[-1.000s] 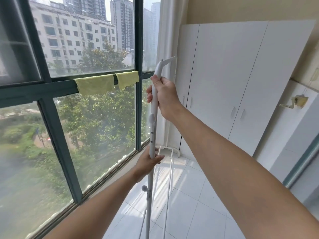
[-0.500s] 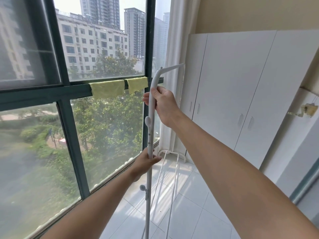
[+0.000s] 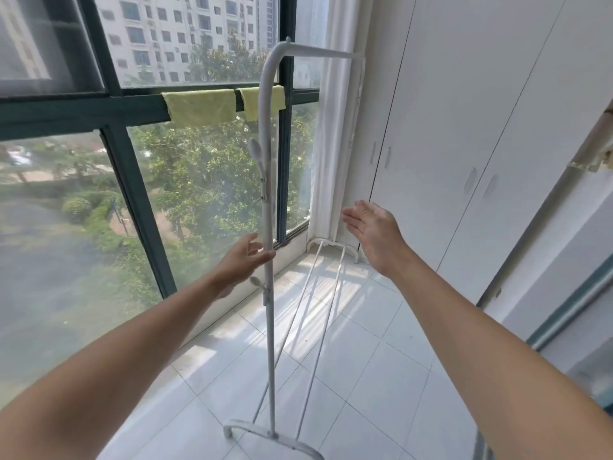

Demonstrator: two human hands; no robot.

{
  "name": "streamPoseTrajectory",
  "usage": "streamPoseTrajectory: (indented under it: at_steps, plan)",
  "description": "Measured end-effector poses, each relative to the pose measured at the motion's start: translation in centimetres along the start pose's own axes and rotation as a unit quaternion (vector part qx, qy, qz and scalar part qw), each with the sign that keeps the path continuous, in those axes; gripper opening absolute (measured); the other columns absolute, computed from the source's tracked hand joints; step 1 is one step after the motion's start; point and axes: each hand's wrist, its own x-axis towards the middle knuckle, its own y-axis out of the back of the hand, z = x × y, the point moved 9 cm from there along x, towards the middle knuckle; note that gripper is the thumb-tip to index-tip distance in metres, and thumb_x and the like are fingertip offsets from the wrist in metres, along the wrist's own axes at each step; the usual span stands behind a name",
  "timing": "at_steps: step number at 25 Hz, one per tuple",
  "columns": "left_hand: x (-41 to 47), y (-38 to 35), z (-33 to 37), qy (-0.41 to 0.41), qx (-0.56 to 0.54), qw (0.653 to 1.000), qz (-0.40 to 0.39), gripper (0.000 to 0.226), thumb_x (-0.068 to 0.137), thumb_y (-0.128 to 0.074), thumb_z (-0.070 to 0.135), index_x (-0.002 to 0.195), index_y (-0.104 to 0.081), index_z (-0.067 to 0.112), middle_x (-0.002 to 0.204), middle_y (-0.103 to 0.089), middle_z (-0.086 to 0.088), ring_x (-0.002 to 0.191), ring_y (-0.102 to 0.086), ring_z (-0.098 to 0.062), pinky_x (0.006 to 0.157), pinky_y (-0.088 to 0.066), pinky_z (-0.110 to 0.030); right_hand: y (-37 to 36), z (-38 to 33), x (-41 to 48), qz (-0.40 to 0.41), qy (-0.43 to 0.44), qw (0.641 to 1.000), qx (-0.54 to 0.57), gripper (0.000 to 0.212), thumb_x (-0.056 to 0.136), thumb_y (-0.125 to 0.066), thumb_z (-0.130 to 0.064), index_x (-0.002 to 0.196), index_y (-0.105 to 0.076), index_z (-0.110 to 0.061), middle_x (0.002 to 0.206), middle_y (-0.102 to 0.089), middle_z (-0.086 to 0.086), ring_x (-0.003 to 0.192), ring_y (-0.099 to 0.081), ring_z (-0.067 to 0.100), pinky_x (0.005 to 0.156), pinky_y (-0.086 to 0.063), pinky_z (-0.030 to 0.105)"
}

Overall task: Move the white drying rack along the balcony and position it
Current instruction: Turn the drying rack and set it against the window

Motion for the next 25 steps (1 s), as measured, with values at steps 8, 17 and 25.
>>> streamPoseTrajectory:
  at_steps: [8,17,25]
  plan:
    - [1.1,0.6,-1.7,0.025,0.037,0.999,0.025,0.074,0.085,-0.065,0.023,0.145,-0.023,0.011,0.147,-0.041,-0.016,0.133,-0.039,-0.026,0.095,-0.035,-0.031,-3.5,1.2,3.5,-0.088,-0.007,0.996,0.015,0.043,0.097,-0.045,-0.023,0.134,-0.039,0.000,0.118,-0.058,0.016,0.114,-0.057,0.027,0.101,-0.042,0.034]
    - [4.1,1.4,-1.2,0.009,0.044,0.997,-0.066,0.070,0.072,-0.074,0.040,0.133,-0.040,0.037,0.135,-0.050,0.013,0.124,-0.046,0.003,0.107,-0.033,-0.028,-11.0,-0.4,12.6,-0.236,0.012,0.972,0.004,0.035,0.097,-0.043,-0.024,0.126,-0.047,-0.006,0.118,-0.060,0.014,0.114,-0.057,0.025,0.102,-0.043,0.032]
    - [1.3,1.4,-0.9,0.007,0.044,0.997,0.056,0.057,0.077,-0.074,0.024,0.128,-0.050,0.035,0.133,-0.058,0.005,0.125,-0.050,-0.006,0.109,-0.037,-0.034,-15.7,-1.6,13.1,-0.387,0.046,0.920,0.050,0.037,0.096,-0.042,-0.014,0.130,-0.045,0.001,0.116,-0.062,0.017,0.115,-0.058,0.029,0.106,-0.041,0.039]
